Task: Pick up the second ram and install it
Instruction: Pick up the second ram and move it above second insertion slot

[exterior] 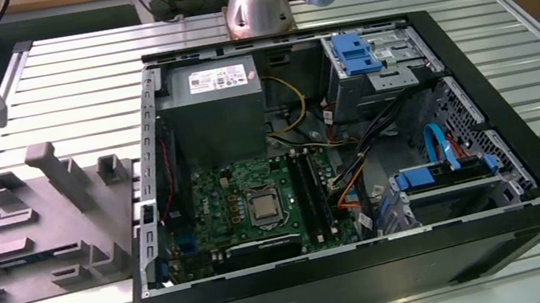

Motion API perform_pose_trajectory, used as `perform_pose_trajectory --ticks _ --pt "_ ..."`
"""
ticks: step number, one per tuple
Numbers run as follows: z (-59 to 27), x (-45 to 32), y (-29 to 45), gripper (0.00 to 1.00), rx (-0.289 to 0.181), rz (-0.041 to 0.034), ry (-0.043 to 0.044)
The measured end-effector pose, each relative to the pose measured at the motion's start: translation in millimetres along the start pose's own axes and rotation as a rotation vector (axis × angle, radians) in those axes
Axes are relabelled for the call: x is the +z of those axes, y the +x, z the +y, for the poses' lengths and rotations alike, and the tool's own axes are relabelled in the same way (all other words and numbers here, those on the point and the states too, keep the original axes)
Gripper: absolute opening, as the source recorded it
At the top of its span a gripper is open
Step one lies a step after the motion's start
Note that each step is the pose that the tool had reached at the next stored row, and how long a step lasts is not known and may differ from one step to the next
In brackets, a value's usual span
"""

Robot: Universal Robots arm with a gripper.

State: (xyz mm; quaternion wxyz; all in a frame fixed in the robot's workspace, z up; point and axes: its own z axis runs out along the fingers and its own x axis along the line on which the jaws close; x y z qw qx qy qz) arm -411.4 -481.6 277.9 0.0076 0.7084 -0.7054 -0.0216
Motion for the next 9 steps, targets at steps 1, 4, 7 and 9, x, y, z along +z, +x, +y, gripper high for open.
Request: perform_pose_trajectory --ticks 1,4,7,9 --pt "-0.1 0.8 0.5 0.1 -0.008 0.0003 -0.0001" --pt "-0.2 3.3 2.2 0.1 -0.031 0.001 -0.0003" --pt "-0.2 5.2 4.3 0.1 -0.049 0.002 -0.001" --pt "-0.3 6.3 6.2 0.1 -0.058 0.0023 -0.0011"
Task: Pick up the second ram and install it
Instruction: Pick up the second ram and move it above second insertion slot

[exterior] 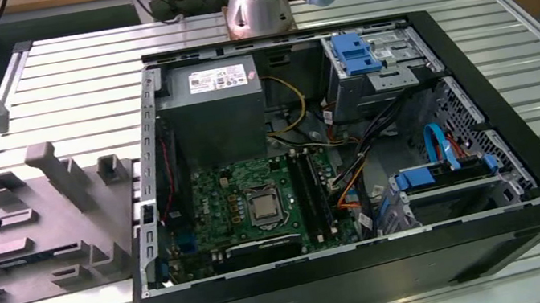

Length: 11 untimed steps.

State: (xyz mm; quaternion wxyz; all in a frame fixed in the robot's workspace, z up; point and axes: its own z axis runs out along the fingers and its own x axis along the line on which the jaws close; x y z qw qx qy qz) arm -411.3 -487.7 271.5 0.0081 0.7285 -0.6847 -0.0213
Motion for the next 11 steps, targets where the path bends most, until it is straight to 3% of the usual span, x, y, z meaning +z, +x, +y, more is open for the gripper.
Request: perform_pose_trajectory --ticks 11 --pt "0.1 11.4 9.7 0.1 -0.042 0.0016 -0.0009"
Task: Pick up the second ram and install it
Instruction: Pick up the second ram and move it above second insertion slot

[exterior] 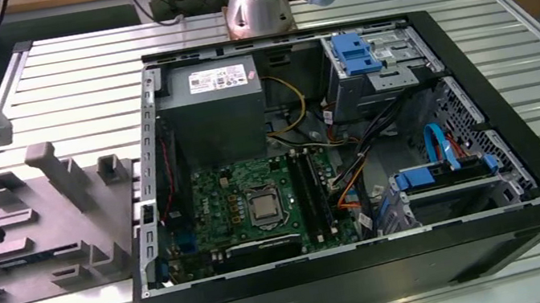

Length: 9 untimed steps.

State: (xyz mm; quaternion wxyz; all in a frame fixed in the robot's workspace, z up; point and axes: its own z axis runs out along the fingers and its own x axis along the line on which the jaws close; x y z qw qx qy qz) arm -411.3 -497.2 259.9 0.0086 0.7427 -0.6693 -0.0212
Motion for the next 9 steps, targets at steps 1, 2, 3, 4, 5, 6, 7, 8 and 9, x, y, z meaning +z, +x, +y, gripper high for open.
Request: perform_pose_trajectory --ticks 1,2,3,4,5,6,7,8,9 --pt "0.0 1.3 0.3 0.1 -0.003 0.0001 -0.0002" --pt "0.0 2.7 0.7 0.1 -0.006 0.0003 -0.0003" --pt "-0.1 4.1 1.0 0.1 -0.009 0.0003 -0.0003" --pt "-0.1 5.5 1.2 0.1 -0.012 0.0005 -0.0004" --pt "-0.1 6.8 1.4 0.1 -0.014 0.0006 -0.0005" --pt "-0.2 8.2 1.6 0.1 -0.016 0.0006 -0.0006" --pt "-0.2 9.5 1.8 0.1 -0.018 0.0008 -0.0006" --pt "-0.3 10.8 2.0 0.1 -0.02 0.0008 -0.0006" --pt "-0.3 12.0 2.3 0.1 -0.022 0.0009 -0.0007"
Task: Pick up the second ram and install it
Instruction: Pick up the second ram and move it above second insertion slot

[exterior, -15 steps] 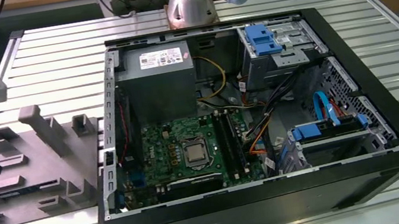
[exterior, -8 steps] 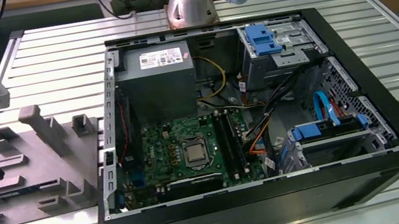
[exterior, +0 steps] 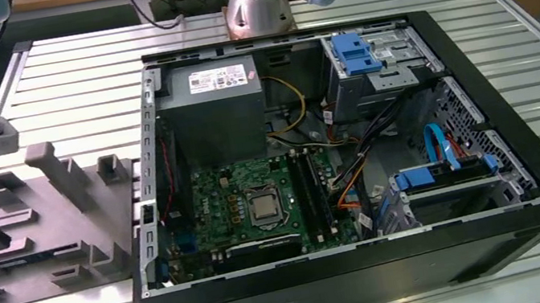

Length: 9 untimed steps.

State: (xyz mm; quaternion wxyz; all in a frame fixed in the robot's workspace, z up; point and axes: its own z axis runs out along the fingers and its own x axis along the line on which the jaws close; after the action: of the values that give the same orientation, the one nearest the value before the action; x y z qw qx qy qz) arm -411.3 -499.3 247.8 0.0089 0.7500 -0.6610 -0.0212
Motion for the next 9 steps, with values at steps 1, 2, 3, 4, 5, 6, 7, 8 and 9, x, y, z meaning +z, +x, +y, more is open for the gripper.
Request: perform_pose_trajectory --ticks 1,2,3,4,5,6,7,8,9 --pt "0.0 1.2 0.3 0.1 -0.002 0.0002 -0.0002" --pt "0.0 2.4 0.7 0.1 -0.004 0.0003 -0.0003" --pt "0.0 3.6 1.1 0.1 -0.006 0.0003 -0.0003" --pt "0.0 4.8 1.5 0.1 -0.007 0.0004 -0.0004" --pt "0.0 6.0 2.0 0.1 -0.008 0.0004 -0.0004" --pt "0.0 7.1 2.5 0.1 -0.008 0.0004 -0.0005" --pt "0.0 8.2 2.9 0.1 -0.008 0.0004 -0.0005" --pt "0.0 9.3 3.3 0.1 -0.008 0.0003 -0.0004" --pt "0.0 10.4 3.8 0.1 -0.008 0.0003 -0.0004"
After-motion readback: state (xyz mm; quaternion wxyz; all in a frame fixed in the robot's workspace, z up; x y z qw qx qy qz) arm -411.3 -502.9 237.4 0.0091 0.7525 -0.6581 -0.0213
